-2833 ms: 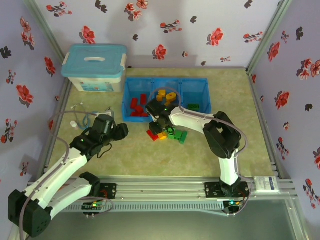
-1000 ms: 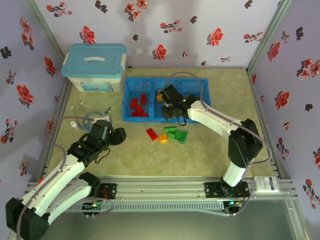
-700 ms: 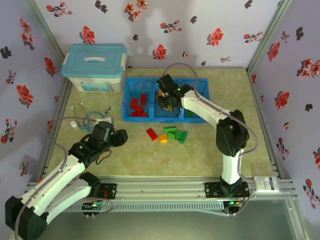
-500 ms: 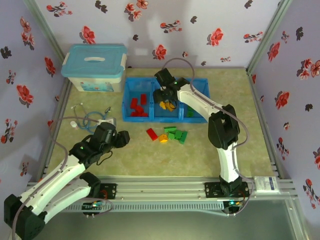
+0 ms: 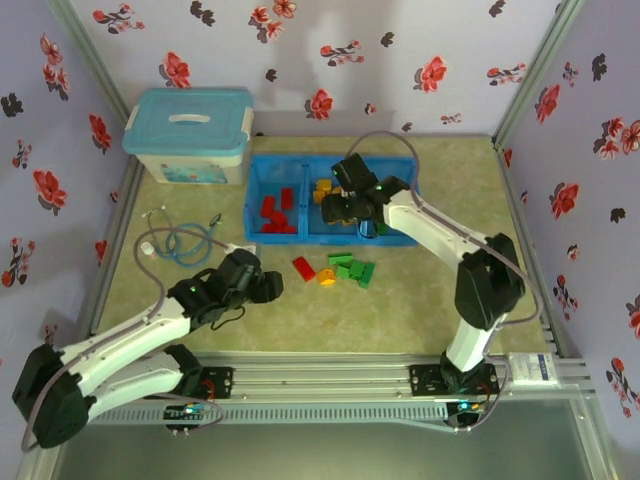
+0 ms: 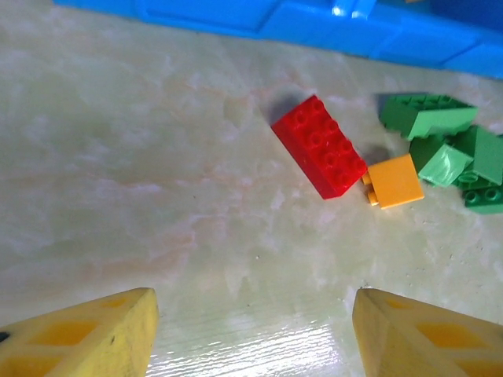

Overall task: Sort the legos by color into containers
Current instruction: Place the lego in the container, then pick up the lego from the center of the table.

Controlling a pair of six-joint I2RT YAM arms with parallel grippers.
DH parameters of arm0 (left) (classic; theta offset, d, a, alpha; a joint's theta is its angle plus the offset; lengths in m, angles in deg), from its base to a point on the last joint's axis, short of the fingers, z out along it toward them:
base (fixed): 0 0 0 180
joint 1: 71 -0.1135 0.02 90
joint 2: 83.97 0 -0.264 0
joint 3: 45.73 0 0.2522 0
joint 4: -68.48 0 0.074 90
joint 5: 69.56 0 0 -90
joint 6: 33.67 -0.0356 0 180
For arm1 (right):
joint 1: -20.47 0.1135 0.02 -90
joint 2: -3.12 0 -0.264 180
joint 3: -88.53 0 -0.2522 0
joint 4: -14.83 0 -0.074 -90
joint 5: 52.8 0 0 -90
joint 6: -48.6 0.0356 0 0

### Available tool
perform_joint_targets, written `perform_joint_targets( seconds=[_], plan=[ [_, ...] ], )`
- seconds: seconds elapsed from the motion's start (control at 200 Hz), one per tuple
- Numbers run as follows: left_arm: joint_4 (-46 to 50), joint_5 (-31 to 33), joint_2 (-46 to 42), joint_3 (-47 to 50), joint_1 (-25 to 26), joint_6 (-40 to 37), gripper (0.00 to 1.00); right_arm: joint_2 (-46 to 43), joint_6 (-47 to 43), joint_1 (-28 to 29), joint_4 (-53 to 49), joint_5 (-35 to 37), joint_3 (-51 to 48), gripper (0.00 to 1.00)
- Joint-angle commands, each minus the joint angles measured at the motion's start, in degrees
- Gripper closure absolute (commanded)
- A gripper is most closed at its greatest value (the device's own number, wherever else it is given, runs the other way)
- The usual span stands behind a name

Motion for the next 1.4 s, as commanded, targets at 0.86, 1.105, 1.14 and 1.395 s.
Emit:
perform_joint_targets(
  seconds=[0.86, 1.105, 1.14, 1.395],
  plan=[
    [0.9, 5.3, 36.6, -24.7, 3.6, 6.5, 0.30, -22.7, 10.4, 3.3, 12.2, 2.1, -31.7, 0.31],
    [2.8, 7.0, 43.0, -29.3, 3.6, 7.4, 0.34, -26.5, 10.7, 3.3, 12.0, 3.4, -35.0, 0.31],
    [3.0, 7.1, 43.7, -29.7, 3.5, 7.4, 0.35, -26.9, 10.8, 3.3, 12.0, 3.4, -35.3, 0.31],
    [3.2, 8.3, 47.0, -29.8, 3.5, 7.9, 0.38, -28.9, 11.4, 3.3, 12.4, 3.9, -37.6, 0.31]
  ],
)
